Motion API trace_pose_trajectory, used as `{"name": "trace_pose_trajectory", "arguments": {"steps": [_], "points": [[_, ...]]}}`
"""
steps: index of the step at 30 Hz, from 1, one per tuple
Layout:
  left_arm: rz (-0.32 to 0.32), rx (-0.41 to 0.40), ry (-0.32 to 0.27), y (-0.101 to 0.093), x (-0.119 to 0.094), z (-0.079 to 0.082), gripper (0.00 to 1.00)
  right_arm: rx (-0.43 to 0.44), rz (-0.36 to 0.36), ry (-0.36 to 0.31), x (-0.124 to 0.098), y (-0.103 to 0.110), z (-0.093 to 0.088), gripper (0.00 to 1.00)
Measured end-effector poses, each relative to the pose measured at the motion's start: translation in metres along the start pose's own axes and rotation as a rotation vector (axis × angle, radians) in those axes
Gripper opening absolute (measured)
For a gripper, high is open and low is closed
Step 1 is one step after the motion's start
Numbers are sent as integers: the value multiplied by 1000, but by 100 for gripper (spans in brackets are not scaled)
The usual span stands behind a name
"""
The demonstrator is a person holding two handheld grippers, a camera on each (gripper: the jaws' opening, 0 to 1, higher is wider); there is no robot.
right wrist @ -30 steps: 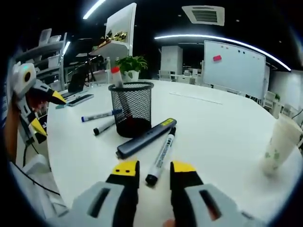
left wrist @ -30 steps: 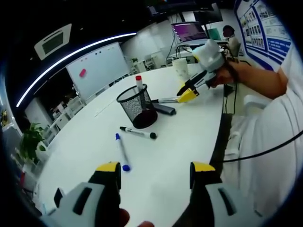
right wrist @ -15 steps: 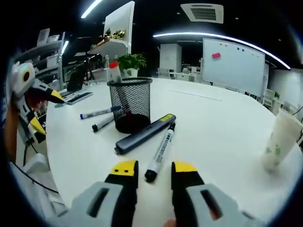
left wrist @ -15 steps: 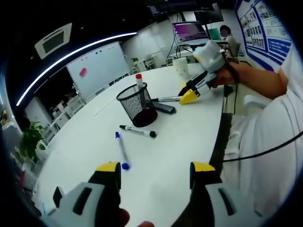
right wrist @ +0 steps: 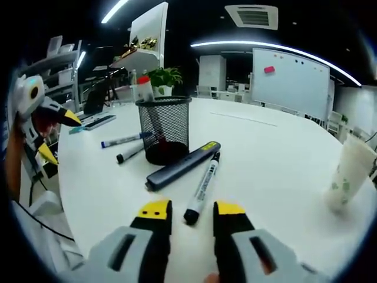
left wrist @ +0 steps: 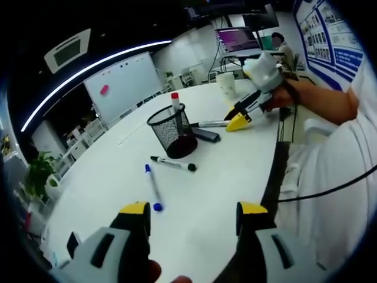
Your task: Place the scattered laser pointers and whiteboard markers into the pen holder and stack the scattered paper cups together
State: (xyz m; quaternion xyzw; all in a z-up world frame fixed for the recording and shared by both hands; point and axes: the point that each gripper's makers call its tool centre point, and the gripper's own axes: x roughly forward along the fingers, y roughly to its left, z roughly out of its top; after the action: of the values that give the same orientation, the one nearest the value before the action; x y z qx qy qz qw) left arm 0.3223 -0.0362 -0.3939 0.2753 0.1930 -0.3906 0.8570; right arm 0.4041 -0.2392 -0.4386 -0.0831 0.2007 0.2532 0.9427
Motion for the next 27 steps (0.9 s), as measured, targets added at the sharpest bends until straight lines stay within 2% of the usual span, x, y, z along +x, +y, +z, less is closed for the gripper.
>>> {"name": "trace_pose_trajectory", "arguments": {"steps": [8, 16, 27], "points": [[1, -1, 2, 1, -2, -2, 59, -13, -30, -12, 0, -8, 5, 28], [-2, 0, 2, 1, 0, -1, 59, -11, -35, 7, -2, -7, 0, 26], [0, 0, 4, 0, -1, -1, 59, -17, -38, 0, 0, -7, -3, 21]]}}
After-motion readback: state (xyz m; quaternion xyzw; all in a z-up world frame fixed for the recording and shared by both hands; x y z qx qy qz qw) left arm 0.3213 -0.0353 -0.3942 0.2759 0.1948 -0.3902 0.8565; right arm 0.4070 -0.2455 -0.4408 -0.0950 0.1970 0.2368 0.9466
